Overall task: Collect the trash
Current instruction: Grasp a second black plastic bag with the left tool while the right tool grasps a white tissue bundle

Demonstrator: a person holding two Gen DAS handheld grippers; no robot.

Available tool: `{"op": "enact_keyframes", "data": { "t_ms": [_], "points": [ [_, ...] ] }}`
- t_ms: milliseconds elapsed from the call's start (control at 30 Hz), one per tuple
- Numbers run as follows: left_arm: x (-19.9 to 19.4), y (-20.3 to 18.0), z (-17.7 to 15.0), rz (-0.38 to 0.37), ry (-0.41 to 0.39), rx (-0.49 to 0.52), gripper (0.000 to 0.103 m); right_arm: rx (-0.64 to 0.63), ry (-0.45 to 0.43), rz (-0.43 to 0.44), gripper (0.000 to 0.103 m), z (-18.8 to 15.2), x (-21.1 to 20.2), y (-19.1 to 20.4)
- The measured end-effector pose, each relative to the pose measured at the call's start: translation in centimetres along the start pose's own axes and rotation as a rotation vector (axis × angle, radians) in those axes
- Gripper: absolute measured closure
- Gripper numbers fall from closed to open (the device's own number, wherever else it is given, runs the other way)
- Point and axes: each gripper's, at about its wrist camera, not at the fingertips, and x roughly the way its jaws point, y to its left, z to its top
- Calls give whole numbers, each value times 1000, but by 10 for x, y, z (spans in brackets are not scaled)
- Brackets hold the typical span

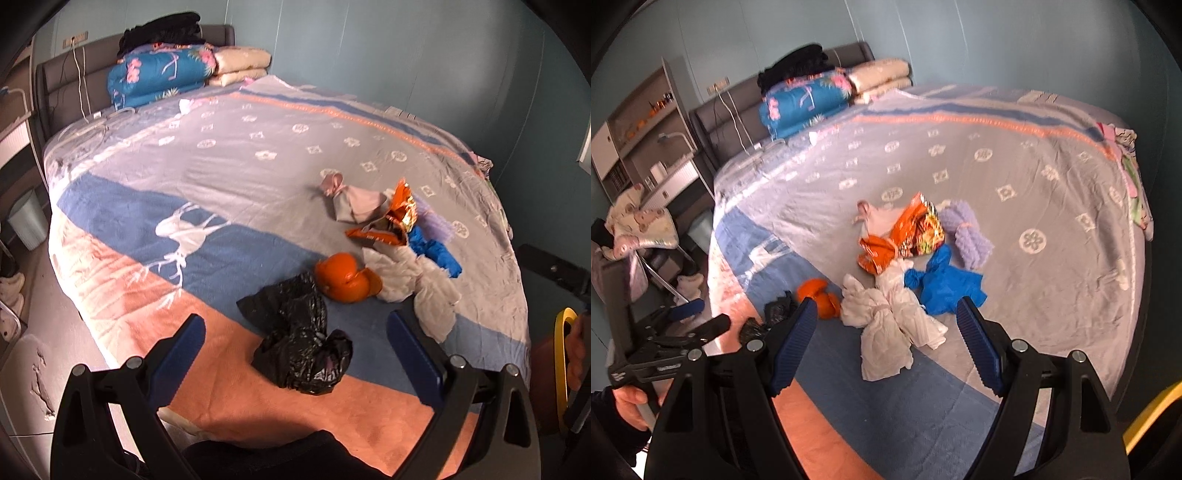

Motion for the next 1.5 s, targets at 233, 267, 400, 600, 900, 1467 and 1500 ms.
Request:
{"op": "enact_keyframes", "data": {
  "t_ms": [233,267,400,600,900,1467,1500],
  "points": [
    [24,7,-5,-6,69,-18,8,-9,93,-34,29,-6,47,1],
    [27,8,-6,-8,78,-22,8,-12,105,-40,29,-7,53,2],
    [38,10,-7,-16,108,-32,8,-25,149,-60,29,-11,76,4],
    [56,10,-8,-22,153,-51,8,-47,211,-78,29,-20,103,10],
    [79,4,-10,-59,214,-45,23,-69,266,-103,36,-31,126,12],
    [84,7,-17,-104,233,-60,68,-77,256,-160,83,-30,127,7],
    [82,7,-16,-106,230,-60,69,-77,247,-155,84,-29,125,7]
  ]
}}
